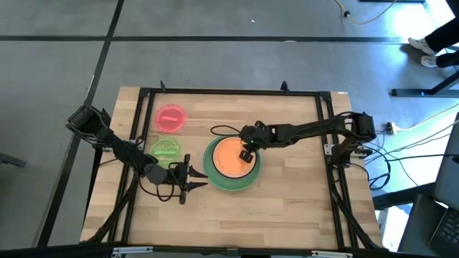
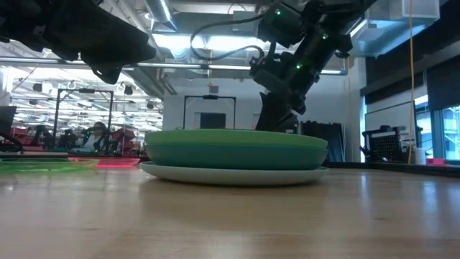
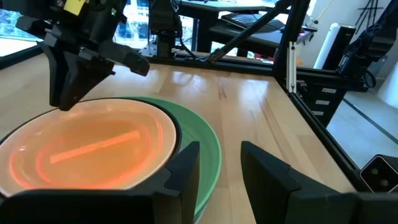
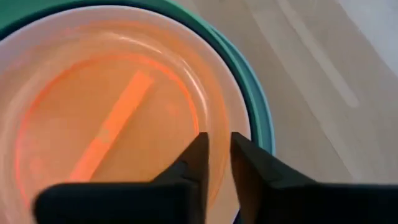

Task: Stack plastic plates
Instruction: Stack the orange plate on top of the white plate, then stack the light green plate on top of the orange plate

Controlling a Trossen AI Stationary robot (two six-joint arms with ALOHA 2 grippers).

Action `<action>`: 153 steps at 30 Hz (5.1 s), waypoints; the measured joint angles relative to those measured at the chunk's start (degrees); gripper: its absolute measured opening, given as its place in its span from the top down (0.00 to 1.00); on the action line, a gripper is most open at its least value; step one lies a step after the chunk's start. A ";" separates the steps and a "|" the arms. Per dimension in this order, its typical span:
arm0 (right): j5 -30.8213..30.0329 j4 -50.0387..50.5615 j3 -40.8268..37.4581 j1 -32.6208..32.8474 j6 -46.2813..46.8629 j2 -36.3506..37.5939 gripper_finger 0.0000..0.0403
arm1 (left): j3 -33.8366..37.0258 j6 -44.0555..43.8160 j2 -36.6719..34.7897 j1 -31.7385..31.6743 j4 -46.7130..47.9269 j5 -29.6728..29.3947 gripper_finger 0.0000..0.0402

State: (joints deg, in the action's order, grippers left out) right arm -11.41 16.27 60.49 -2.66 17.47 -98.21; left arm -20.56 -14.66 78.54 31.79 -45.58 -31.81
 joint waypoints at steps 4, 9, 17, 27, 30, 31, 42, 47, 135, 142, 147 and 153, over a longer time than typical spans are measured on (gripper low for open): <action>3.52 0.58 -0.04 0.27 -2.61 1.48 0.72 | 0.00 -0.31 0.00 0.00 0.14 0.00 0.73; 3.19 -0.19 0.02 4.85 -6.27 9.43 0.64 | 0.00 -0.44 0.00 0.00 0.61 1.77 0.73; -10.23 -0.27 -2.04 21.11 -8.94 16.74 0.63 | 0.00 -1.85 -0.02 0.00 2.20 2.37 0.73; -26.27 -25.66 -18.22 41.87 -5.89 16.52 0.63 | -4.72 -3.05 -1.09 -1.01 12.59 2.29 0.73; -30.37 -32.64 -22.72 44.35 -5.49 16.52 0.63 | -10.94 -5.26 -1.55 -1.83 27.54 2.34 0.73; -31.48 -34.16 -23.80 44.77 -5.36 16.52 0.63 | -13.36 -6.76 -1.50 -2.12 34.00 2.38 0.73; -33.45 -36.16 -26.01 42.42 -2.83 16.39 0.63 | -30.03 -33.61 -1.46 -1.22 90.43 3.44 0.73; -33.01 -36.81 -26.01 40.79 -2.71 16.20 0.63 | -28.21 -41.94 -1.45 1.14 97.62 4.99 0.73; -32.53 -43.21 -25.99 38.91 -2.34 8.26 0.63 | -27.41 1.28 -0.31 -0.08 64.25 -7.68 1.00; -32.53 -43.19 -25.99 38.88 -2.34 8.26 0.63 | -27.41 13.33 4.88 -4.83 50.38 -2.60 1.00; -32.53 -43.19 -25.99 38.88 -2.34 8.24 0.63 | -27.41 18.73 10.51 -8.05 40.47 0.28 1.00; -32.53 -43.16 -25.99 38.88 -2.36 8.24 0.63 | -27.41 20.22 15.71 -11.23 35.88 2.90 1.00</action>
State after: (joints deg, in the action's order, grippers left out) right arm -43.94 -26.89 34.50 36.23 15.11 -89.97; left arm -47.97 5.57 94.26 20.57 -9.71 -28.91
